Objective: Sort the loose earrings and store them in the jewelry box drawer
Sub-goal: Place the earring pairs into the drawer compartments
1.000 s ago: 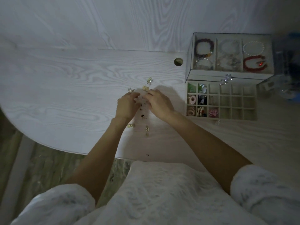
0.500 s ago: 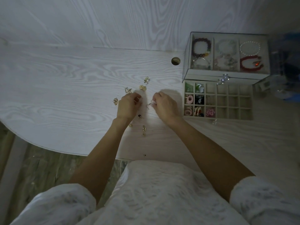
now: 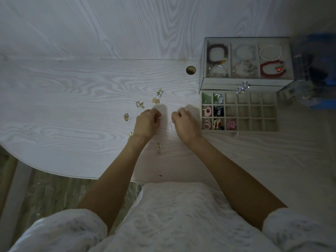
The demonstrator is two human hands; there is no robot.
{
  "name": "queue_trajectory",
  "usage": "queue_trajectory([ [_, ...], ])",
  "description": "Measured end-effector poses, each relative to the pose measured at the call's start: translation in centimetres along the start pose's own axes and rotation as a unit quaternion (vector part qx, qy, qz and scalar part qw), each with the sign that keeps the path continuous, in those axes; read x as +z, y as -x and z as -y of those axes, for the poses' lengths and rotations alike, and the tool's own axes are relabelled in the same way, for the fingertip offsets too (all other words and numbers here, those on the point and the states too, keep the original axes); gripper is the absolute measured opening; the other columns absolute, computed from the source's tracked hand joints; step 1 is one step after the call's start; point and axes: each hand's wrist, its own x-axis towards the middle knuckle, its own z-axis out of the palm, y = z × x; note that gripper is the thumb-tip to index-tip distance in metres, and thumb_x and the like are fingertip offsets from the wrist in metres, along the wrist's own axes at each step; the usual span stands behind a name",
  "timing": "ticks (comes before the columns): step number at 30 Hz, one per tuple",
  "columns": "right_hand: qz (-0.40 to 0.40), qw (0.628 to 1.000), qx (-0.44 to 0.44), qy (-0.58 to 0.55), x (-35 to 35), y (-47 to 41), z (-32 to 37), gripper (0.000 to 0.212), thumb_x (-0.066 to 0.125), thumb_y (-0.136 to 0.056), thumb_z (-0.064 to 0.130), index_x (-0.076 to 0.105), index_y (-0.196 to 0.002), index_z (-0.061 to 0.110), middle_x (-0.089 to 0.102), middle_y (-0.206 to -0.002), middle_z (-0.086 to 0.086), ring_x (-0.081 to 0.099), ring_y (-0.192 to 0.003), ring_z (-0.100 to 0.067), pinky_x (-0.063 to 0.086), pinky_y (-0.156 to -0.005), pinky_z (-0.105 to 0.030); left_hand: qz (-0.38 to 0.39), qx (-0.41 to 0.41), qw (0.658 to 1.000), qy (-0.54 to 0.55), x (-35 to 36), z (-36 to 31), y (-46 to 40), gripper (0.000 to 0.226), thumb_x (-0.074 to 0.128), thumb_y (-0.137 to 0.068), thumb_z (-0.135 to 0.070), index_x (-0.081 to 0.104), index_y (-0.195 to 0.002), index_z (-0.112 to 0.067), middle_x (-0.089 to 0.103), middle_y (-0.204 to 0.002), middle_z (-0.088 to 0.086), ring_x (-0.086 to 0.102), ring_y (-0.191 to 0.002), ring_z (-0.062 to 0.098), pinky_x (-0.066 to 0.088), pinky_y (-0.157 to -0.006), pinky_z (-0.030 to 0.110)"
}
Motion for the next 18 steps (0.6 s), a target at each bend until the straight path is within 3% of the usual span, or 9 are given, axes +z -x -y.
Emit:
queue_trajectory([
  [7,-0.024,0.998,-0.021,-0.049,-1.0,1.8,-0.5,0.031,0.038,-0.071,-0.021,0.053,-0.089,-0.001,0.053,-0.089,-0.023,0.050,-0.080,-0.034,0.029,-0.058,-0.033,0.012,0.021,1.000,-0.013,1.0,-1.1,0.5,0.019,0.058,-0.078,-0.003,0.062,-0.097,-0.004,0.062,-0.094,0.016,0.060,-0.082,0.029,0.040,-0.068,0.027],
  [10,-0.015,0.998,-0.005,-0.059,-1.3,2.4,-1.5,0.027,0.041,-0.071,-0.019,0.052,-0.085,0.001,0.052,-0.085,-0.020,0.047,-0.078,-0.030,0.030,-0.055,-0.035,-0.010,0.027,1.000,0.012,1.1,-1.2,0.8,0.017,0.061,-0.073,0.000,0.063,-0.089,-0.005,0.063,-0.089,0.013,0.061,-0.076,0.024,0.040,-0.066,0.025],
  [13,-0.065,0.991,0.001,-0.114,-2.3,3.4,-2.4,0.019,0.049,-0.069,-0.015,0.056,-0.077,0.001,0.055,-0.076,-0.016,0.051,-0.068,-0.030,0.039,-0.054,-0.035,-0.020,0.038,0.999,0.019,1.0,-1.2,0.9,0.017,0.060,-0.071,0.004,0.064,-0.086,-0.004,0.063,-0.085,0.014,0.060,-0.074,0.026,0.042,-0.064,0.027],
  [17,-0.171,0.954,0.093,-0.230,-5.6,3.8,-5.0,0.014,0.055,-0.077,-0.008,0.060,-0.081,0.005,0.061,-0.080,-0.006,0.054,-0.070,-0.016,0.038,-0.063,-0.008,-0.016,0.041,0.999,0.015,0.8,-1.3,0.6,0.019,0.061,-0.070,0.006,0.066,-0.086,-0.003,0.064,-0.085,0.015,0.061,-0.075,0.028,0.045,-0.065,0.030],
  [18,-0.204,0.942,0.121,-0.239,-6.5,3.6,-6.1,0.012,0.057,-0.079,-0.005,0.061,-0.083,0.005,0.063,-0.080,-0.008,0.056,-0.071,-0.017,0.040,-0.065,-0.008,-0.016,0.041,0.999,0.015,0.8,-1.4,0.5,0.019,0.061,-0.071,0.005,0.066,-0.088,-0.004,0.064,-0.086,0.015,0.061,-0.076,0.027,0.045,-0.065,0.029],
])
